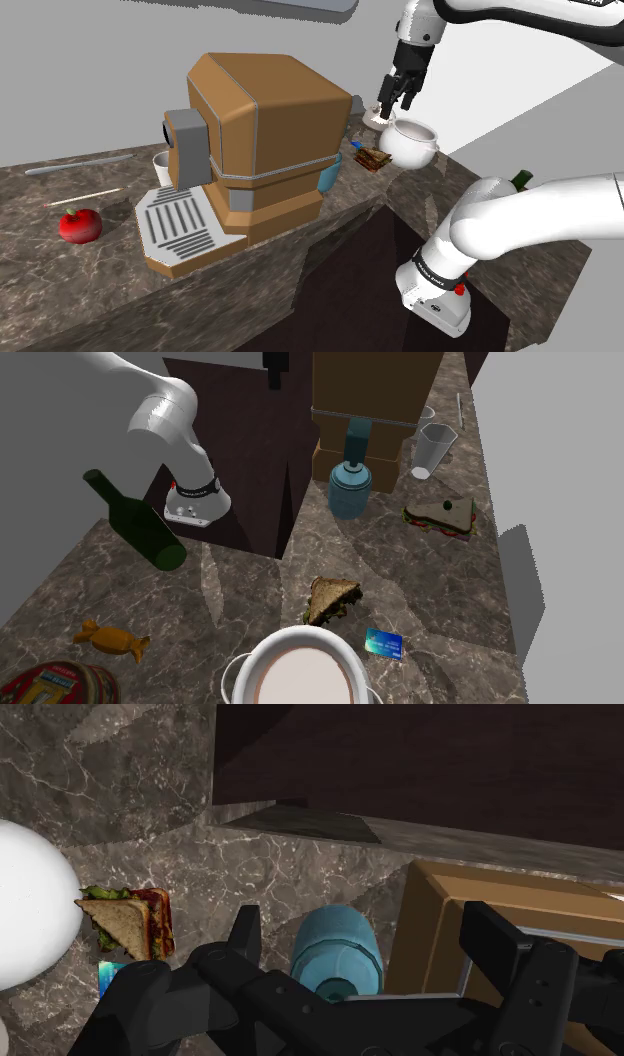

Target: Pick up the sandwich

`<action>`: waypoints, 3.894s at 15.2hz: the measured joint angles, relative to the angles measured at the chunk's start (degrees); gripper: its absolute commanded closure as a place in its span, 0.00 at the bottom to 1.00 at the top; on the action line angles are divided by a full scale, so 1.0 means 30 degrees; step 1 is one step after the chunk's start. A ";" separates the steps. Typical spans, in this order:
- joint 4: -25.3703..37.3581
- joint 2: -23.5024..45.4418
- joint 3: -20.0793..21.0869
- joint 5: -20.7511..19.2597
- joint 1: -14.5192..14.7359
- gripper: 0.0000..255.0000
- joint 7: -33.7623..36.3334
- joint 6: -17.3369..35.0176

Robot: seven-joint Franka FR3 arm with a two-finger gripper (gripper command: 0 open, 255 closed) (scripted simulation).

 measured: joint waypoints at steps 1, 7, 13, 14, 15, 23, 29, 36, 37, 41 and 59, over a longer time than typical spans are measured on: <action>0.0000 0.0000 0.0000 0.0000 0.0000 0.00 0.0000 0.0000; -0.1436 0.0830 -0.1975 -0.0984 -0.0464 0.00 -0.1950 0.2654; -0.2524 0.2469 -0.4338 -0.1853 -0.0968 0.00 -0.4277 0.5858; -0.2399 0.2994 -0.4763 -0.1935 -0.1019 0.00 -0.4715 0.6344; -0.2493 0.3436 -0.5146 -0.1996 -0.1058 0.00 -0.5096 0.6942; -0.1890 0.8282 -0.8448 -0.1375 -0.1028 0.00 -0.8863 1.1600; -0.0186 1.2751 -1.0489 0.1171 -0.0811 0.00 -1.2711 1.4089; 0.3155 1.8747 -1.0841 0.6174 -0.1936 0.00 -1.7884 1.5386; 0.3849 1.9627 -1.0684 0.6851 -0.2320 0.00 -1.8556 1.5362; 0.4511 2.1213 -1.0183 0.8119 -0.2960 0.00 -1.9640 1.5923; 0.4454 2.2056 -0.9816 0.8837 -0.3253 1.00 -2.0181 1.6702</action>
